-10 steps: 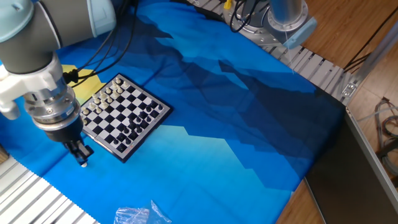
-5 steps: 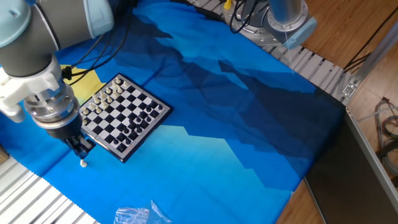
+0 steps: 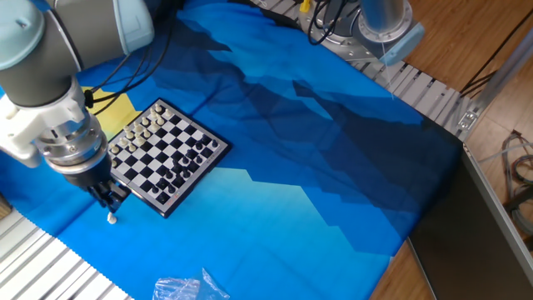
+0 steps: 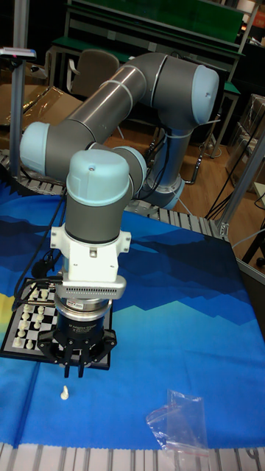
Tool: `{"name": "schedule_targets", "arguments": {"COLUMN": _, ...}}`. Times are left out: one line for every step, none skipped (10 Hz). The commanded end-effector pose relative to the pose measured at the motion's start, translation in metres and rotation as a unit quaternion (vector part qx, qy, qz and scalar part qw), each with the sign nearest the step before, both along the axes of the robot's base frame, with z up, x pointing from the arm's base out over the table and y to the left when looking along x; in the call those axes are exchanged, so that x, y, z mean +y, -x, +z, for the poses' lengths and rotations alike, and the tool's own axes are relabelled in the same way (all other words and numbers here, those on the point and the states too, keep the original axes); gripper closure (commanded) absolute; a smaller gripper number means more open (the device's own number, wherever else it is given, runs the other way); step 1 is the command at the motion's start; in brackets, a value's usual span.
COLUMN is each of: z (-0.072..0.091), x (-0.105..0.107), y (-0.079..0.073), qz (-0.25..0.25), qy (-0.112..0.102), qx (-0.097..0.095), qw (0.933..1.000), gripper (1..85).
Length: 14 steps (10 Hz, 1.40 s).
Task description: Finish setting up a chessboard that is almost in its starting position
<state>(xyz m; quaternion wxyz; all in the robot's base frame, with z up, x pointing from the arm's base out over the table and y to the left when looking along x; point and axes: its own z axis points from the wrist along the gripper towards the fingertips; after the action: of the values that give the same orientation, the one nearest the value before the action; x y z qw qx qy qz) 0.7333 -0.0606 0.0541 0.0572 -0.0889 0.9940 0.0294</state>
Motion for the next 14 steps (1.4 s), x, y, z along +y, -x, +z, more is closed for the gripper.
{"name": "schedule_targets", "arguments": {"z": -0.007, "x": -0.003, "y": -0.002, "qz": 0.024, "qy": 0.002, "qx": -0.004, "qw": 0.9997, "gripper": 58.0}}
{"name": "schedule_targets", "arguments": {"z": -0.010, "x": -0.005, "y": -0.003, "qz": 0.027, "qy": 0.005, "qx": -0.008, "qw": 0.9996, "gripper": 58.3}}
{"name": "schedule_targets", "arguments": {"z": -0.011, "x": -0.005, "y": -0.004, "qz": 0.028, "qy": 0.005, "qx": -0.009, "qw": 0.9996, "gripper": 58.3}}
{"name": "schedule_targets", "arguments": {"z": -0.013, "x": -0.005, "y": -0.006, "qz": 0.031, "qy": 0.006, "qx": -0.012, "qw": 0.9994, "gripper": 58.3}}
{"name": "schedule_targets", "arguments": {"z": -0.016, "x": -0.006, "y": -0.006, "qz": 0.037, "qy": 0.007, "qx": -0.014, "qw": 0.9992, "gripper": 58.3}}
{"name": "schedule_targets", "arguments": {"z": -0.018, "x": -0.005, "y": -0.007, "qz": 0.040, "qy": 0.006, "qx": -0.017, "qw": 0.9991, "gripper": 58.3}}
{"name": "schedule_targets", "arguments": {"z": -0.019, "x": -0.006, "y": -0.009, "qz": 0.043, "qy": 0.007, "qx": -0.019, "qw": 0.9989, "gripper": 58.7}}
{"name": "schedule_targets", "arguments": {"z": -0.021, "x": -0.005, "y": -0.010, "qz": 0.043, "qy": 0.008, "qx": -0.022, "qw": 0.9988, "gripper": 59.3}}
{"name": "schedule_targets", "arguments": {"z": -0.022, "x": -0.006, "y": -0.011, "qz": 0.045, "qy": 0.010, "qx": -0.026, "qw": 0.9986, "gripper": 59.7}}
{"name": "schedule_targets", "arguments": {"z": -0.023, "x": -0.007, "y": -0.011, "qz": 0.045, "qy": 0.011, "qx": -0.026, "qw": 0.9986, "gripper": 60.0}}
{"name": "schedule_targets", "arguments": {"z": -0.025, "x": -0.008, "y": -0.011, "qz": 0.047, "qy": 0.013, "qx": -0.028, "qw": 0.9984, "gripper": 60.3}}
{"name": "schedule_targets", "arguments": {"z": -0.026, "x": -0.008, "y": -0.012, "qz": 0.049, "qy": 0.012, "qx": -0.031, "qw": 0.9983, "gripper": 60.3}}
{"name": "schedule_targets", "arguments": {"z": -0.027, "x": -0.008, "y": -0.012, "qz": 0.049, "qy": 0.012, "qx": -0.031, "qw": 0.9983, "gripper": 60.3}}
{"name": "schedule_targets", "arguments": {"z": -0.027, "x": -0.007, "y": -0.012, "qz": 0.048, "qy": 0.011, "qx": -0.030, "qw": 0.9983, "gripper": 60.0}}
